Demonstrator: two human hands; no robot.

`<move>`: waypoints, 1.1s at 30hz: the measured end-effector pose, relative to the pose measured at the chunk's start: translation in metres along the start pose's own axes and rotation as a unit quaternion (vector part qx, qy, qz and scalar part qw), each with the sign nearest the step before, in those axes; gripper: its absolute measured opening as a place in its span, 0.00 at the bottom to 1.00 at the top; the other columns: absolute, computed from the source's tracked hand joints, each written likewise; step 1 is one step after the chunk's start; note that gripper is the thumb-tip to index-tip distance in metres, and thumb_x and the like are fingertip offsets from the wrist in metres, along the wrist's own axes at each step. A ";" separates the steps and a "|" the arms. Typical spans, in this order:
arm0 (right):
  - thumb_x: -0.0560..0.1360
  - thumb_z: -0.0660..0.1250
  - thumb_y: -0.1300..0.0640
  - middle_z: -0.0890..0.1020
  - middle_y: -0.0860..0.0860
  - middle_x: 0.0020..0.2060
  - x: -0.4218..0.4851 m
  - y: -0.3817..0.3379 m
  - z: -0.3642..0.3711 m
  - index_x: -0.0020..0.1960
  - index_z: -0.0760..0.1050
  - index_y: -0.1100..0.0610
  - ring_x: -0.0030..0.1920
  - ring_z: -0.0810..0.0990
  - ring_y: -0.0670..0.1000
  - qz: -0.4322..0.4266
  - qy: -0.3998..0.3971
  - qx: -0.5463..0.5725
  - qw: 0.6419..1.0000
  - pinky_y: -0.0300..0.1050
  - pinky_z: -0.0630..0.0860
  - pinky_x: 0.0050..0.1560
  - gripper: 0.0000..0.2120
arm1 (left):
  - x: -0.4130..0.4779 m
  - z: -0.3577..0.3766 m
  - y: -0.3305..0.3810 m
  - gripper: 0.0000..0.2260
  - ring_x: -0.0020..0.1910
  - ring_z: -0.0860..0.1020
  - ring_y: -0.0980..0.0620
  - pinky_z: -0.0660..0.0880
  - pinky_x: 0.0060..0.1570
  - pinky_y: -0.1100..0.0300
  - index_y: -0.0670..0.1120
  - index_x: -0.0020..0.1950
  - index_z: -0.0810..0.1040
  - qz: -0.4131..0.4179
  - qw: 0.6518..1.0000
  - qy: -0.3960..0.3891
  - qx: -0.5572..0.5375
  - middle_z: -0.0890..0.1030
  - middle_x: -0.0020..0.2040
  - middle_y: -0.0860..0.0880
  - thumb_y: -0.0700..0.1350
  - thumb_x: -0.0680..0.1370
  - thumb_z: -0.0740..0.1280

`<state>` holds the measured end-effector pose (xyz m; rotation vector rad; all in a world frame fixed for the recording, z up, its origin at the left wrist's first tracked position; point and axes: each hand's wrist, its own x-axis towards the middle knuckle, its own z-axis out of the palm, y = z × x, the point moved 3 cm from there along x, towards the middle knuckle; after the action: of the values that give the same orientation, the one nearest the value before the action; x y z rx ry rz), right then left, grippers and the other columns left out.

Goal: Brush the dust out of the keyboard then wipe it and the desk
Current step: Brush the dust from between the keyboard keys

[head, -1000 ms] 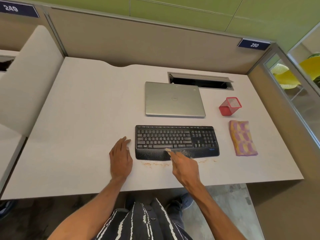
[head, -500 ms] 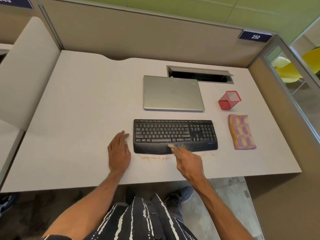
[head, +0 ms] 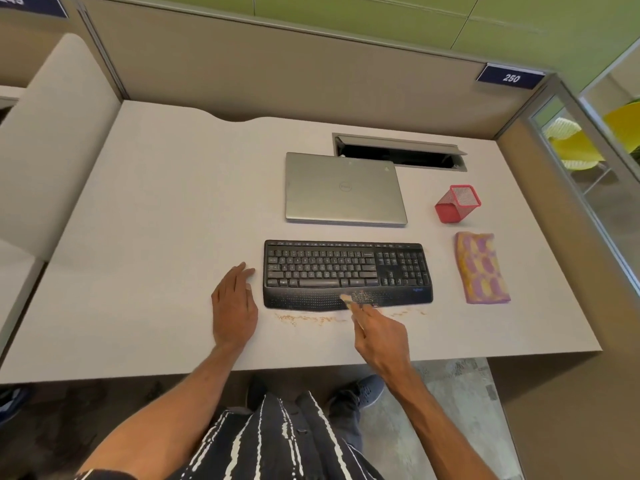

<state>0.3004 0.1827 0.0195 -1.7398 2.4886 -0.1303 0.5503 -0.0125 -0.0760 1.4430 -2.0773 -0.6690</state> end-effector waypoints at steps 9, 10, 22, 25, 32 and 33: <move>0.82 0.66 0.53 0.85 0.46 0.49 0.017 0.001 -0.001 0.71 0.76 0.48 0.38 0.81 0.49 -0.002 -0.027 -0.007 1.000 0.44 0.81 0.39 0.18 | -0.001 -0.001 -0.001 0.19 0.81 0.68 0.50 0.60 0.80 0.53 0.52 0.77 0.75 0.004 1.000 0.001 0.003 0.73 0.80 0.52 0.38 0.88 0.61; 0.81 0.66 0.52 0.85 0.46 0.46 0.008 0.002 -0.002 0.70 0.78 0.48 0.37 0.80 0.47 -0.005 -0.036 -0.006 0.999 0.41 0.78 0.37 0.17 | 0.000 -0.001 0.000 0.19 0.81 0.68 0.50 0.61 0.80 0.52 0.52 0.77 0.75 0.003 1.000 0.003 0.003 0.73 0.80 0.52 0.38 0.88 0.61; 0.81 0.68 0.56 0.83 0.46 0.48 0.029 0.015 -0.010 0.69 0.78 0.49 0.39 0.82 0.50 0.006 0.001 -0.009 1.000 0.46 0.81 0.36 0.16 | 0.001 0.000 0.004 0.19 0.81 0.69 0.47 0.65 0.80 0.46 0.50 0.77 0.75 0.004 1.000 0.001 0.017 0.73 0.80 0.50 0.37 0.88 0.60; 0.81 0.67 0.53 0.85 0.45 0.45 0.010 0.019 -0.007 0.64 0.82 0.47 0.38 0.81 0.48 0.006 -0.019 -0.009 1.000 0.39 0.72 0.35 0.13 | 0.000 -0.001 0.004 0.19 0.81 0.69 0.48 0.65 0.80 0.47 0.51 0.77 0.75 0.001 1.000 0.003 0.015 0.73 0.80 0.51 0.37 0.88 0.61; 0.82 0.66 0.53 0.79 0.43 0.42 0.003 0.029 -0.008 0.73 0.76 0.47 0.32 0.70 0.44 0.022 0.031 0.005 0.999 0.31 0.57 0.29 0.19 | -0.001 0.001 0.004 0.18 0.81 0.69 0.47 0.67 0.80 0.45 0.50 0.77 0.74 0.006 1.000 0.004 0.028 0.73 0.80 0.49 0.39 0.88 0.61; 0.83 0.66 0.54 0.78 0.43 0.42 0.009 0.028 -0.008 0.73 0.76 0.47 0.33 0.68 0.43 0.025 0.039 -0.004 0.999 0.32 0.53 0.30 0.19 | -0.001 0.001 0.004 0.18 0.81 0.69 0.47 0.66 0.80 0.45 0.50 0.77 0.74 0.007 1.000 0.004 0.028 0.73 0.80 0.49 0.39 0.88 0.61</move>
<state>0.2699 0.1839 0.0232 -1.7043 2.5884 -0.1885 0.5474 -0.0104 -0.0738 1.4578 -2.1143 -0.6034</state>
